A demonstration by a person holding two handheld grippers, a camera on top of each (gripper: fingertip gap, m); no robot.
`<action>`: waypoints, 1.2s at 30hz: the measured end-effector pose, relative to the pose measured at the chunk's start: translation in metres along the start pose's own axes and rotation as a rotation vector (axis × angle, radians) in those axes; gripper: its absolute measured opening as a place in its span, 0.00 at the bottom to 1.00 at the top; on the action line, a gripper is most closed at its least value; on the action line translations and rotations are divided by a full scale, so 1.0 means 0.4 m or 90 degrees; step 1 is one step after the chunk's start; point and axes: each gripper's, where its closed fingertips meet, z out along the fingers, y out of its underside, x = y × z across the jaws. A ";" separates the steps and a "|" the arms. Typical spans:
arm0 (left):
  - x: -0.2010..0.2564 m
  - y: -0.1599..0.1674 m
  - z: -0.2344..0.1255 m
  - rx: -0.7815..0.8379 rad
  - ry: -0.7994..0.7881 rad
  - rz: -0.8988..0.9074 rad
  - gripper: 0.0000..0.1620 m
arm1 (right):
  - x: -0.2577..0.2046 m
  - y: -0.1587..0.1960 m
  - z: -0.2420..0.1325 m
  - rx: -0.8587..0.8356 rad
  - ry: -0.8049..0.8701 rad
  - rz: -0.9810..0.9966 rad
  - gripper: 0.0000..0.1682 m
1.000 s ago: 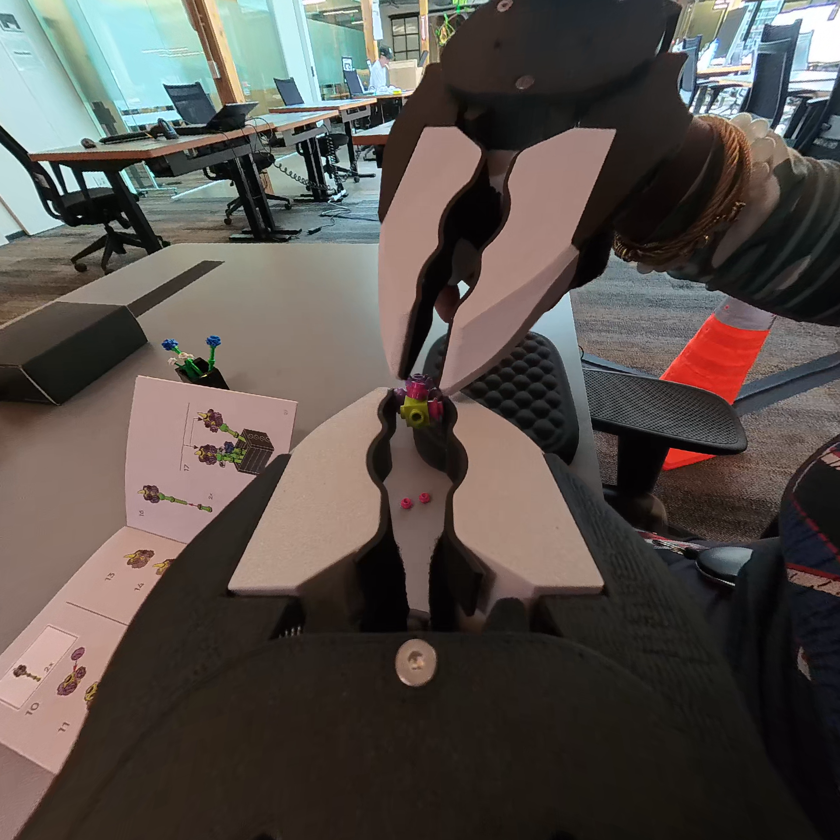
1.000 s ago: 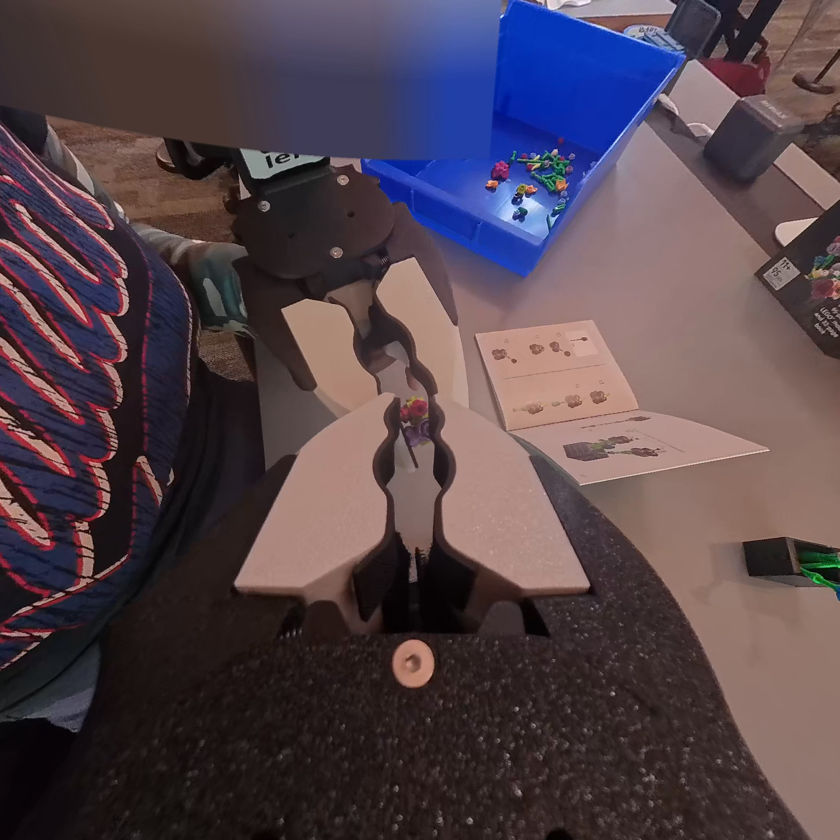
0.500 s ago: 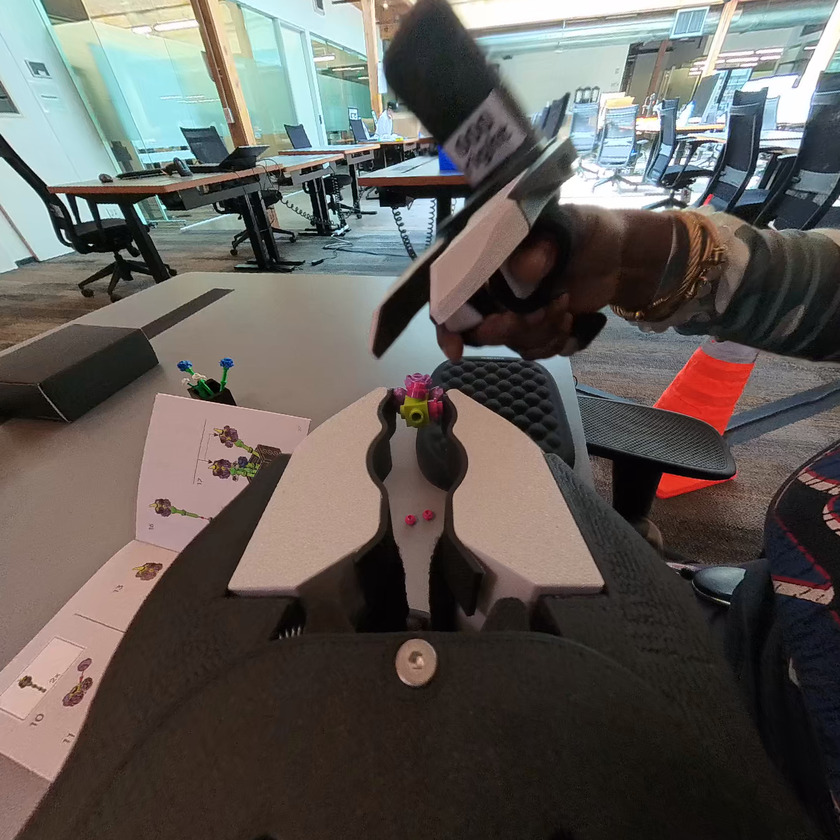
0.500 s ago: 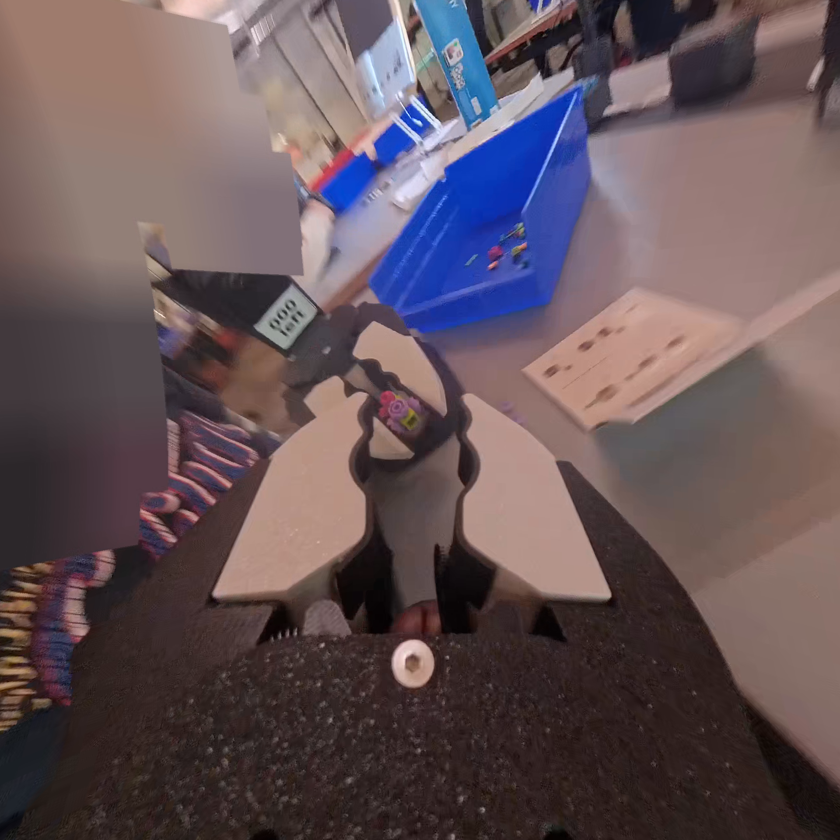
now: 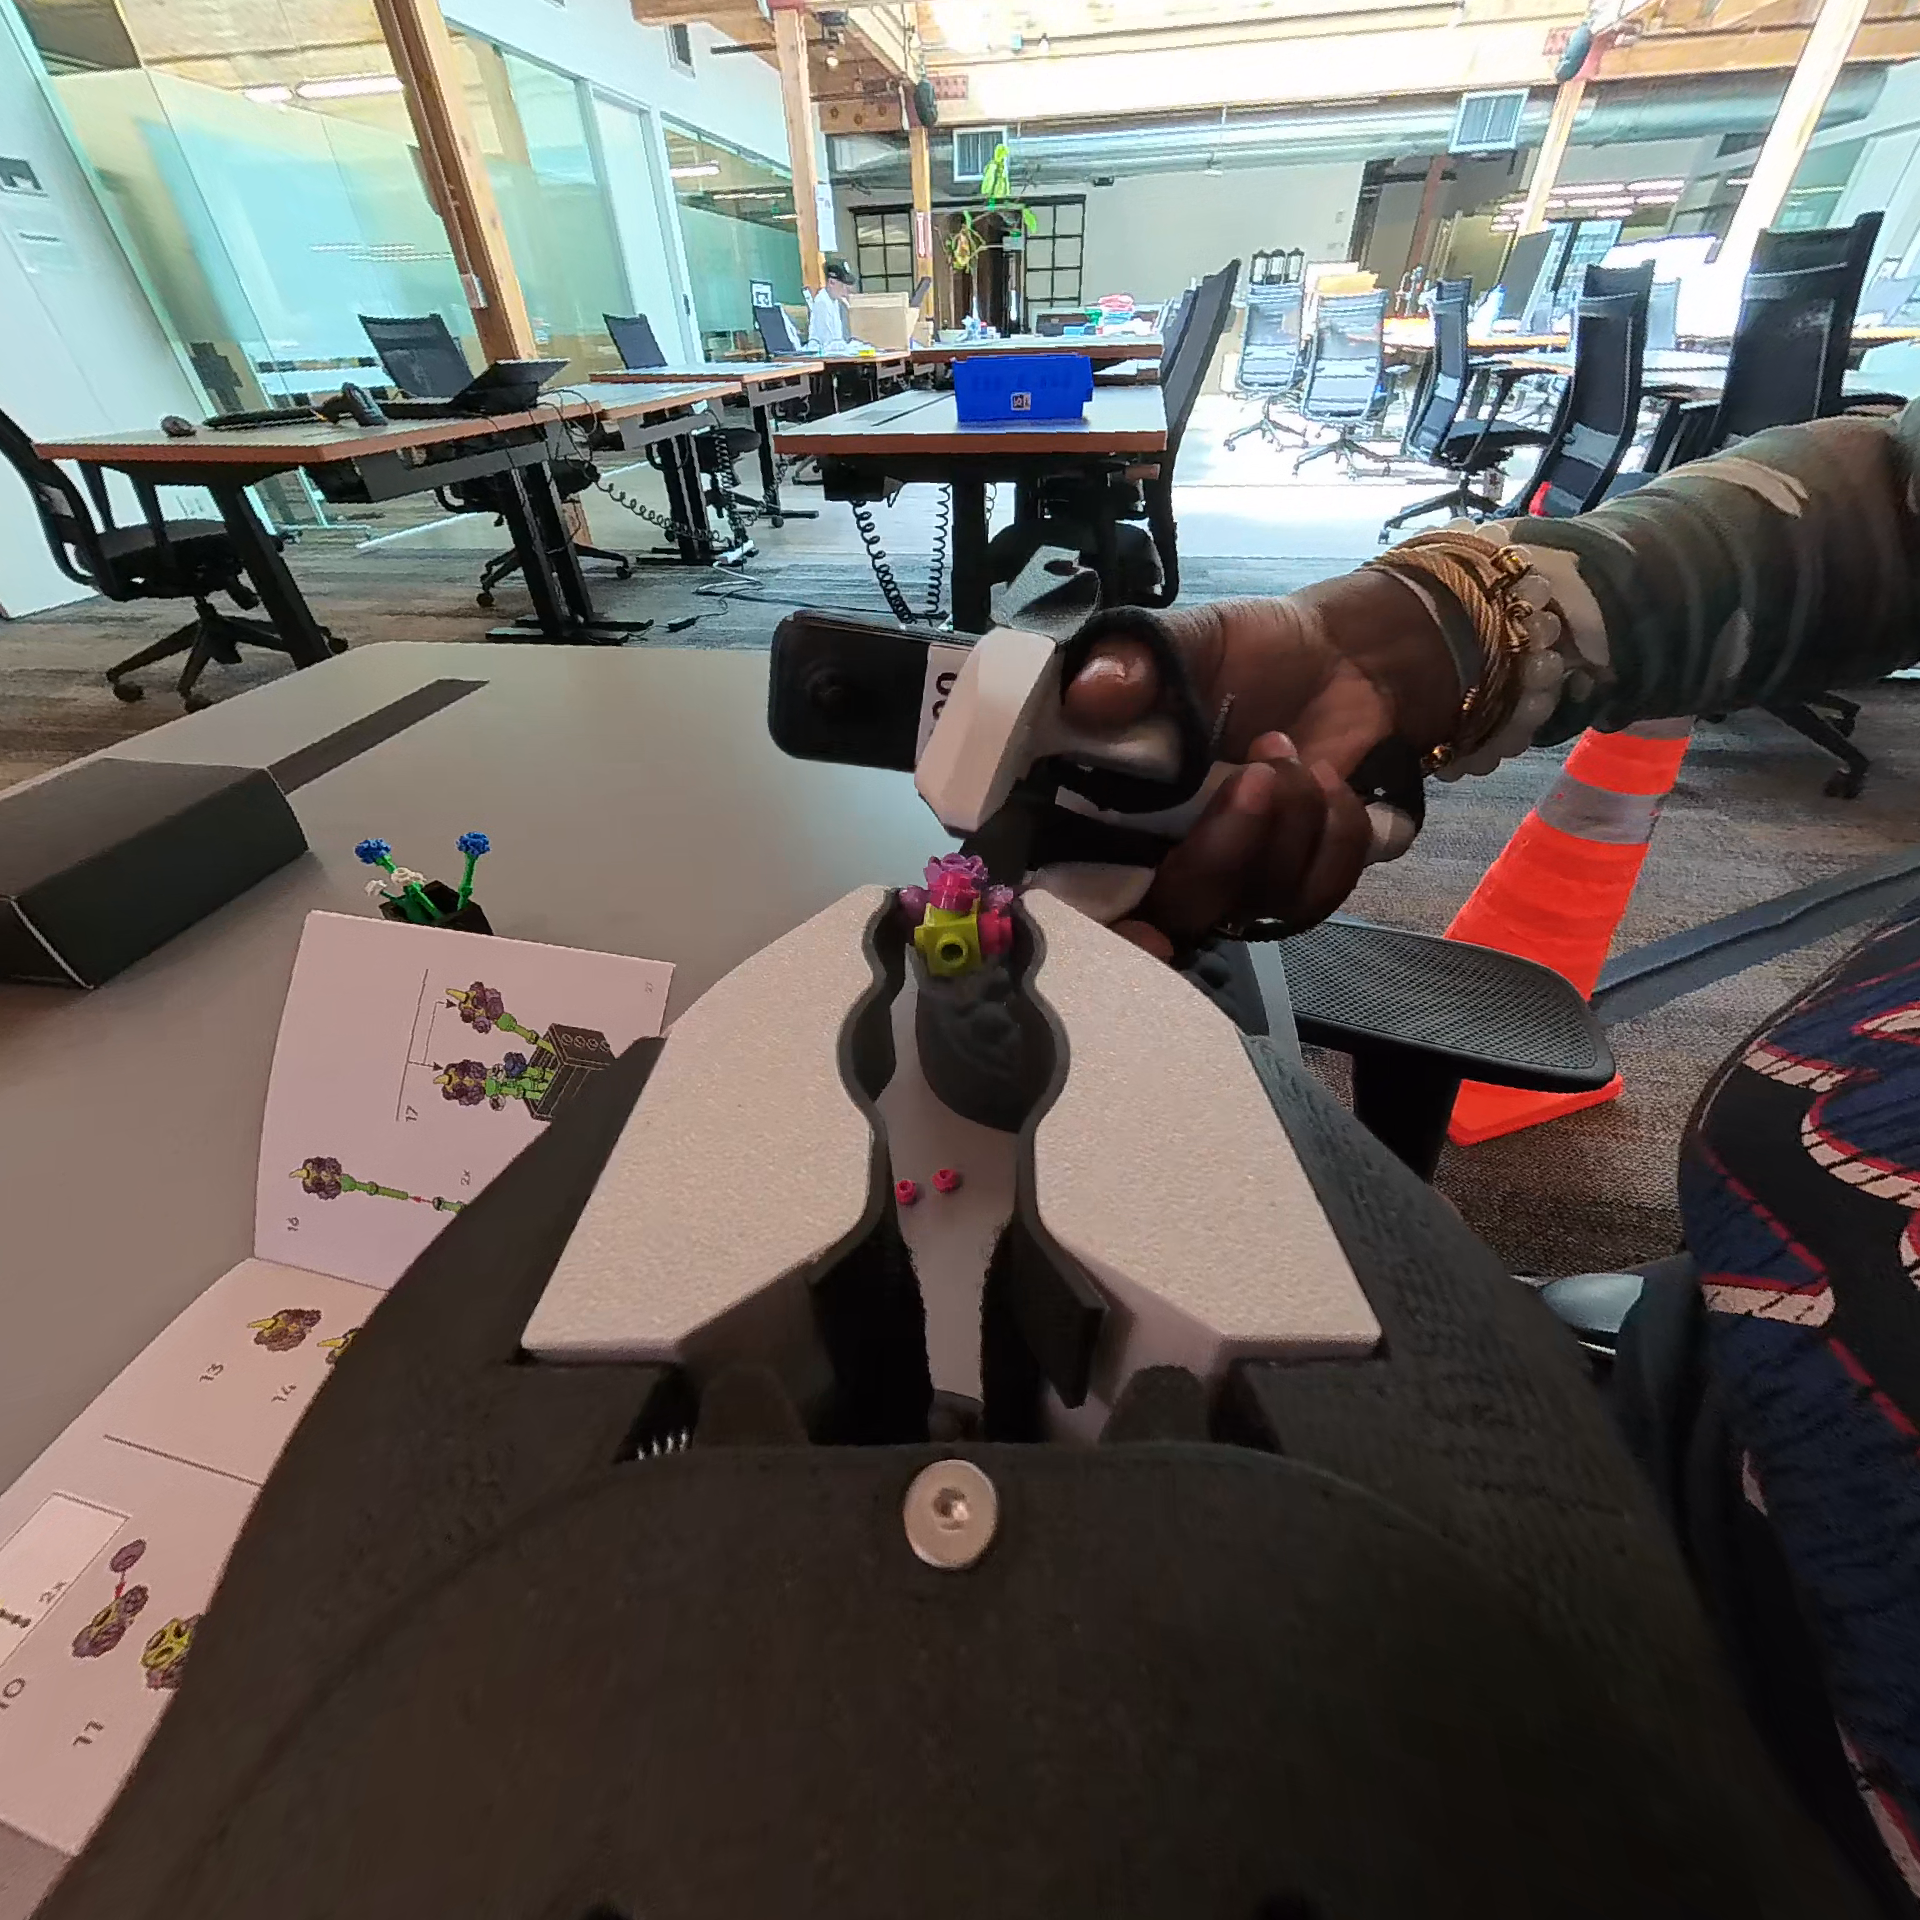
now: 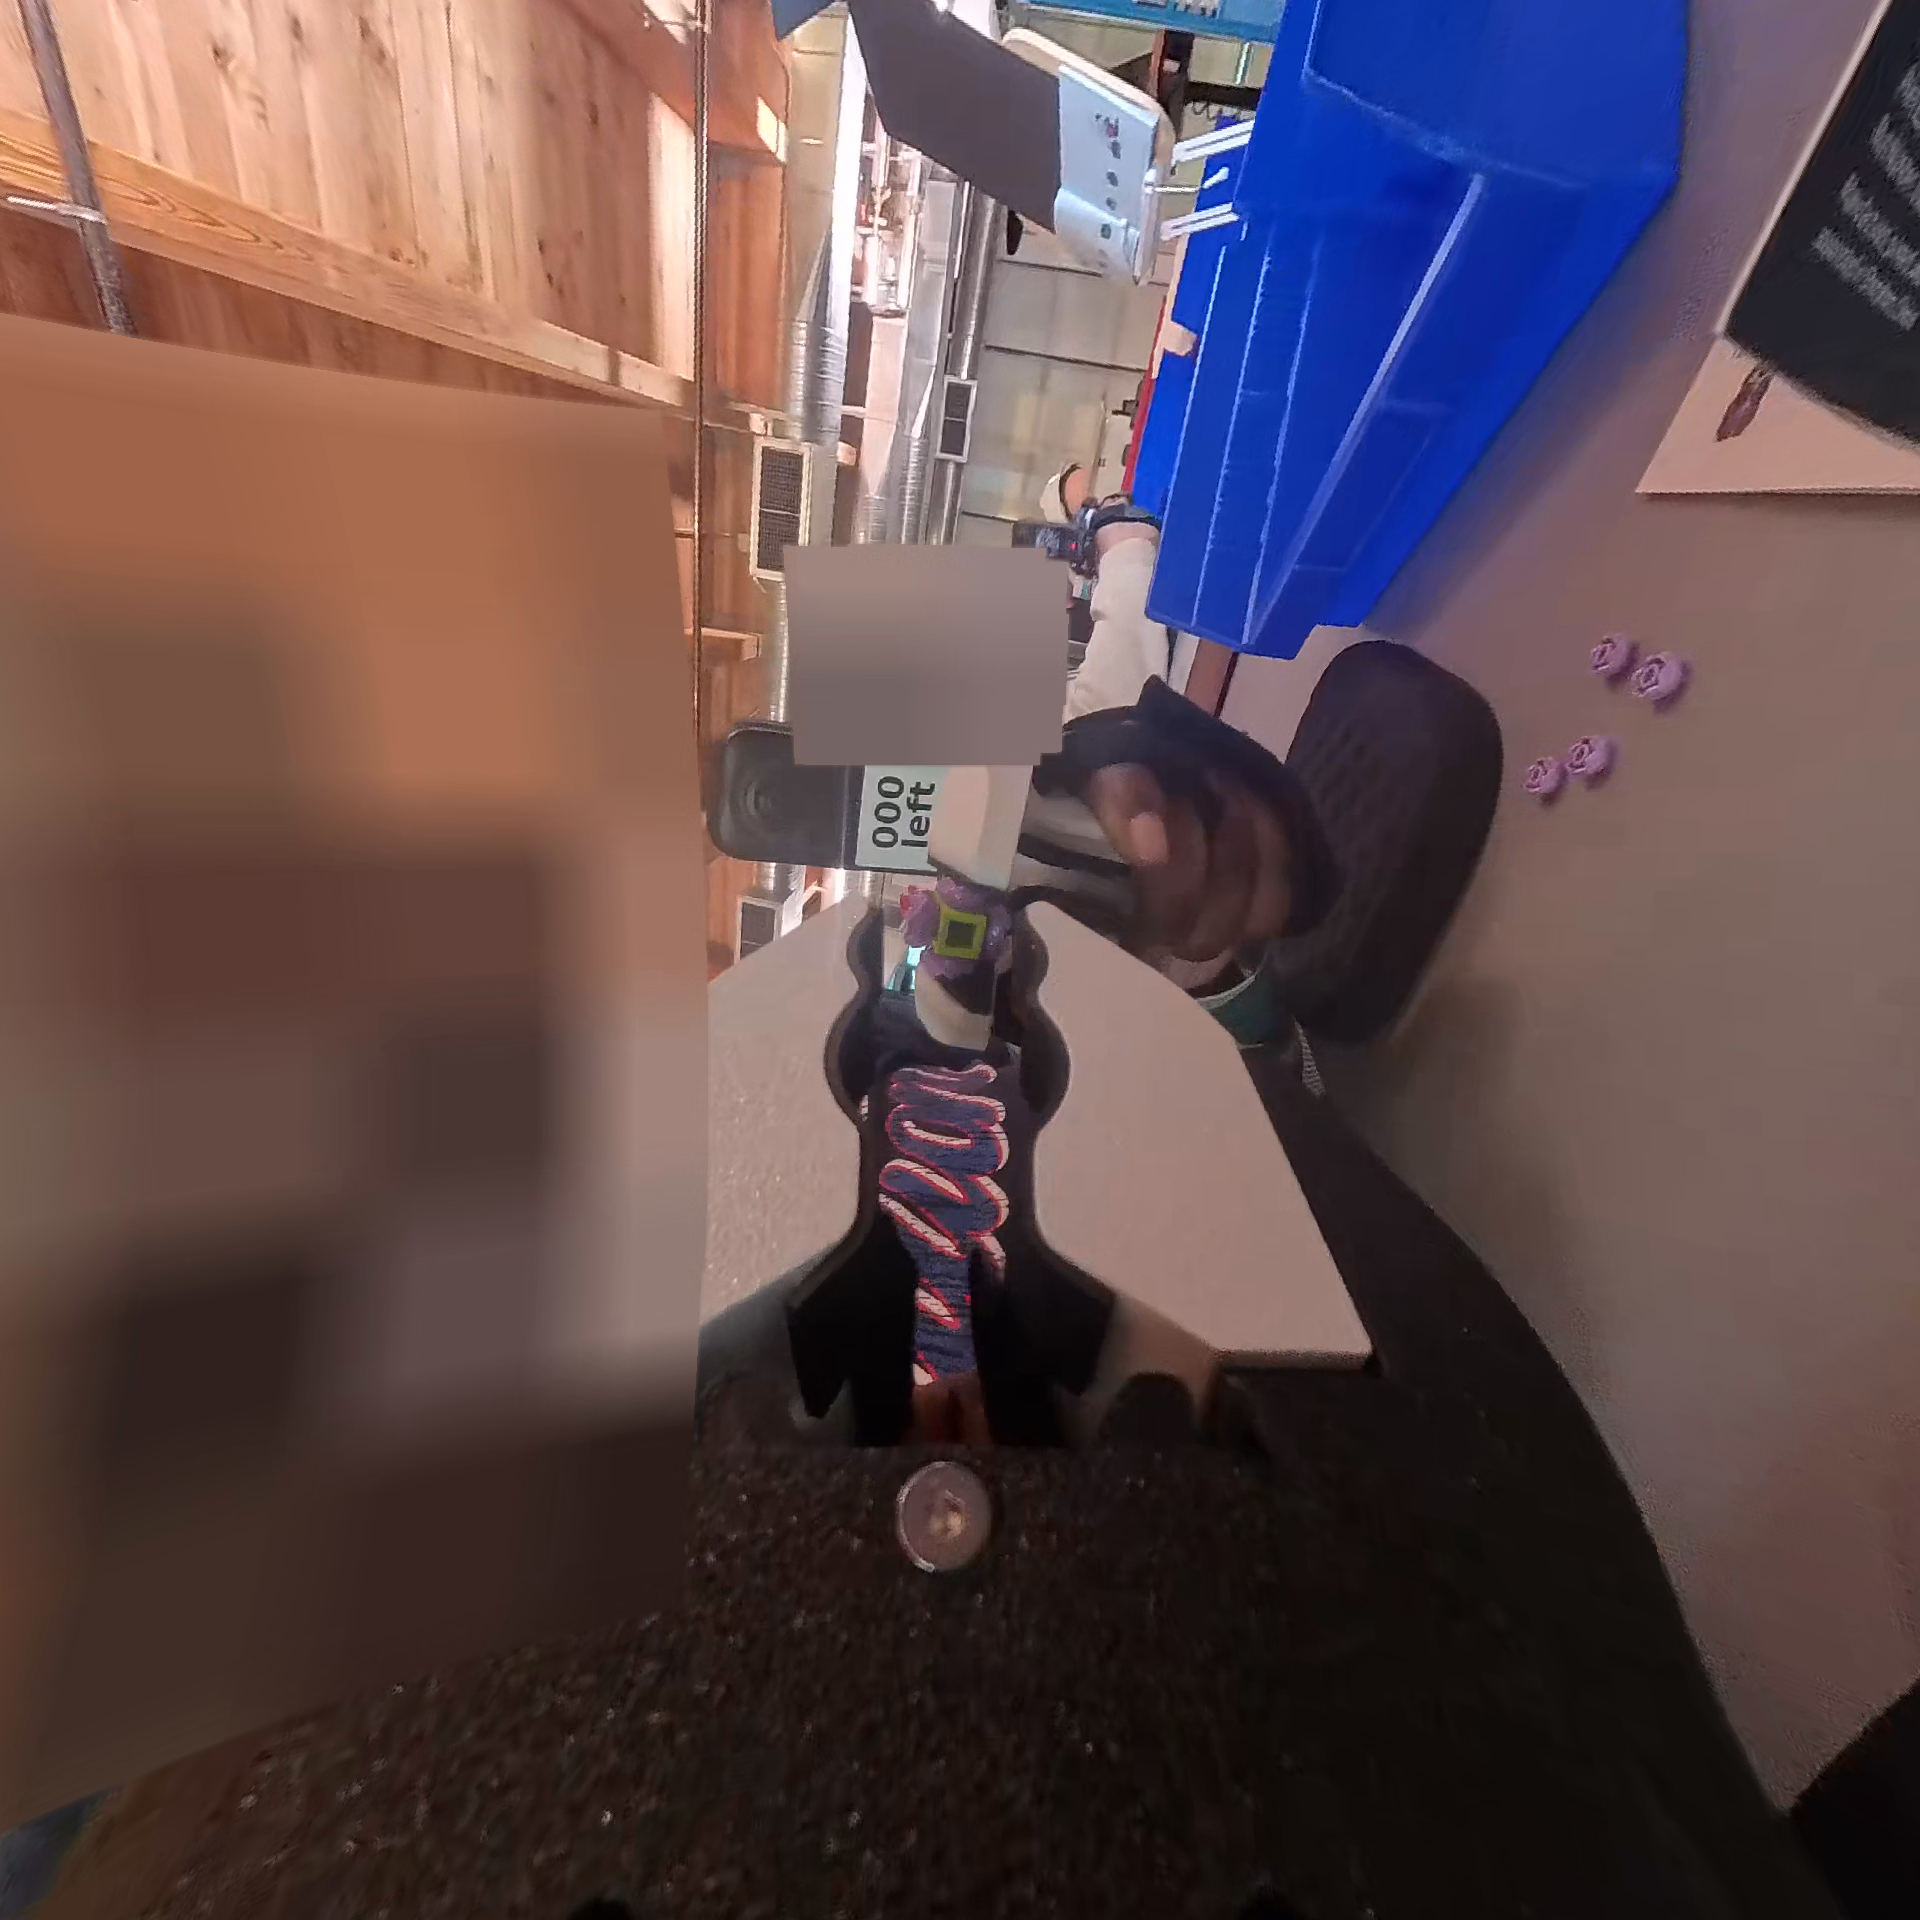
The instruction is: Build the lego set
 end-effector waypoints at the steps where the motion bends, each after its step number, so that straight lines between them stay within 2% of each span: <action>1: 0.001 0.001 0.000 0.000 0.002 0.000 0.12 | 0.001 0.001 0.001 -0.001 -0.003 0.004 0.13; 18: 0.010 0.022 0.002 -0.014 0.024 -0.017 0.12 | 0.021 0.009 -0.007 0.010 -0.011 0.027 0.11; 24: 0.004 0.027 -0.003 -0.022 0.025 -0.083 0.29 | 0.025 -0.005 -0.025 0.049 -0.017 0.013 0.11; 27: -0.010 0.020 -0.023 -0.001 0.024 -0.213 0.32 | 0.035 -0.017 -0.039 0.077 0.010 -0.020 0.11; 32: -0.018 0.020 -0.074 0.038 0.092 -0.574 0.30 | 0.054 -0.024 -0.052 0.128 0.048 -0.066 0.11; 36: -0.003 0.032 -0.079 0.031 0.132 -0.726 0.28 | 0.074 -0.014 -0.042 0.150 0.064 -0.085 0.11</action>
